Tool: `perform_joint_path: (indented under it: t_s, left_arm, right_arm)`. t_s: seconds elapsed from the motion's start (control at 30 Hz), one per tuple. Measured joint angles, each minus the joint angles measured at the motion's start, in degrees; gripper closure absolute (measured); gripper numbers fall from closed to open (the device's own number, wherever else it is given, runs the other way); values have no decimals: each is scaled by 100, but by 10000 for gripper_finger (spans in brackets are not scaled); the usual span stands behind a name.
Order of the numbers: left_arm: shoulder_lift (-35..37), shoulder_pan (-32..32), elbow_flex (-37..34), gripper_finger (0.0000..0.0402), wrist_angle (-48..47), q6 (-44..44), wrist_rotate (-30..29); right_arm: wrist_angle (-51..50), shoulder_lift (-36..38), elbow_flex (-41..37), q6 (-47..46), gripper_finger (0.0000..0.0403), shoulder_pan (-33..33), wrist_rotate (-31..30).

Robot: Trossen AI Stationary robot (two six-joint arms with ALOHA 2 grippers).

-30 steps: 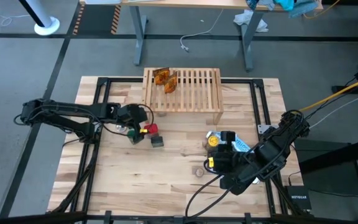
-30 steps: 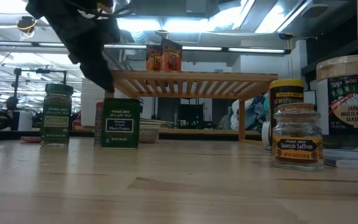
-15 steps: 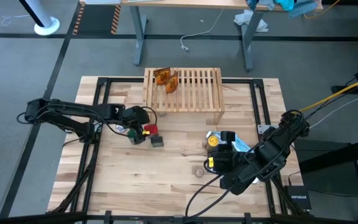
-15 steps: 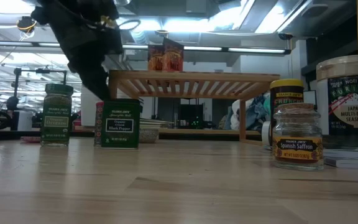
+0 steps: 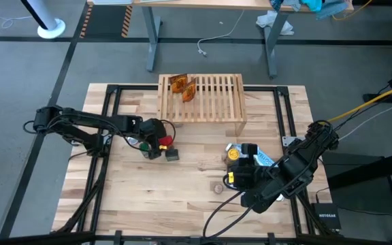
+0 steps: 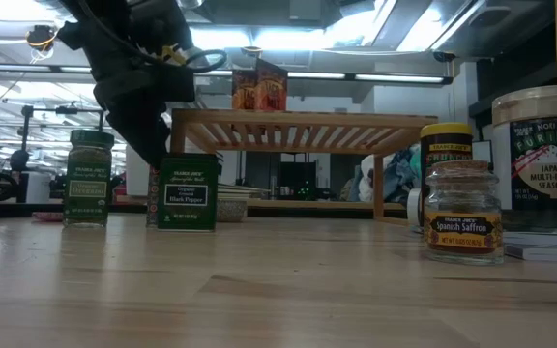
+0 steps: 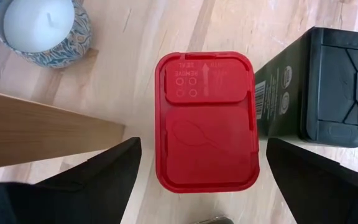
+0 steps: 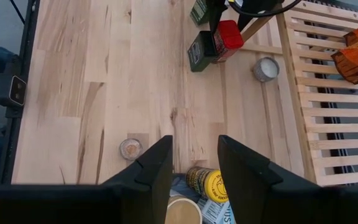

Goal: Shelf spices
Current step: Put the red seasoning can on the shelf

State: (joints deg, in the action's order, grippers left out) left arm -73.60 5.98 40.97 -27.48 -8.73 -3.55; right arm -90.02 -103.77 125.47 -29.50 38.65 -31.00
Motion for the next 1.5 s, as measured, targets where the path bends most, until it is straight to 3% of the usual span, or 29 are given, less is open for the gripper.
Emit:
perform_joint_path:
  t_s: [1.37, 1.5]
  left_arm:
    - [9, 0, 4, 61, -11, -280, 44]
    - [9, 0, 4, 77, -11, -306, 44]
  right_arm:
    - [0, 0, 0, 0, 269, -1, -2]
    - [0, 0, 0, -1, 269, 0, -2]
